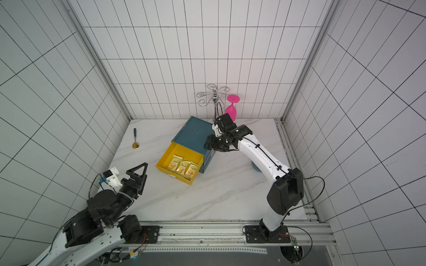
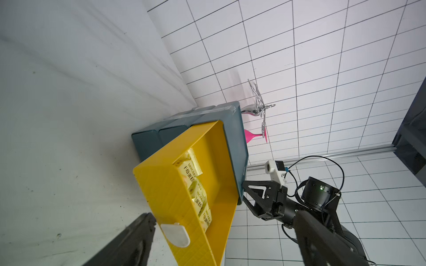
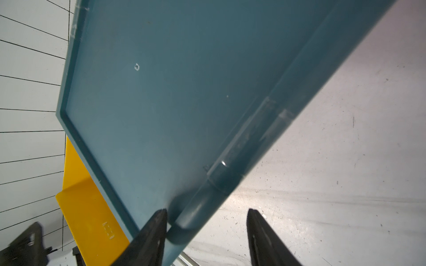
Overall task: Take the cookies out of the drawer
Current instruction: Pick up the cookie from the drawer.
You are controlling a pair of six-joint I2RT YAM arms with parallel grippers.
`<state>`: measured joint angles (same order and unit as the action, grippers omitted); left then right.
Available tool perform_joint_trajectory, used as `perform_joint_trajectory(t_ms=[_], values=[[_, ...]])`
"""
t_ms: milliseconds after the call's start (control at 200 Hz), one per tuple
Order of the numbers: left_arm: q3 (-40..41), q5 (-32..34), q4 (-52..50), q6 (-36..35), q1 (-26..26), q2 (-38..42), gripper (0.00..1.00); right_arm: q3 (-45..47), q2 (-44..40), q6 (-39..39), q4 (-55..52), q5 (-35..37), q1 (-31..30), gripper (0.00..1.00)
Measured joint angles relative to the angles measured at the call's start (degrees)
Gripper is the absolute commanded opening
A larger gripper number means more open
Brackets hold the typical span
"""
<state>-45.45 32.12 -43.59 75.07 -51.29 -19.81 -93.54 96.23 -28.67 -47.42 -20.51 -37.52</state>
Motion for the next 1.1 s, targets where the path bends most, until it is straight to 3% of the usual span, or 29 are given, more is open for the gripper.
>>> perform_joint_trajectory(t_ms=[180,390,750,1100], values=[[-27.08,-4.76,-10.29,-12.96,0.02,-25.44,0.98,-1.07,0.59,0.02,-0.83,0.00,0.07,0.58],[-40.26,-12.33,-20.37,-26.27,0.02,-40.39,0.98,-1.64,0.81,0.00,-2.14,0.02,0.42,0.58],[-41.99,-21.07,-29.31,-37.68,2.43,-49.70,0.90,-2.60,1.44,0.00,-2.84,0.04,0.42,0.58],[-39.95,-21.94,-30.27,-41.35,5.07,-55.69,0.76,-2.78,1.55,0.00,-3.08,0.00,0.42,0.57]])
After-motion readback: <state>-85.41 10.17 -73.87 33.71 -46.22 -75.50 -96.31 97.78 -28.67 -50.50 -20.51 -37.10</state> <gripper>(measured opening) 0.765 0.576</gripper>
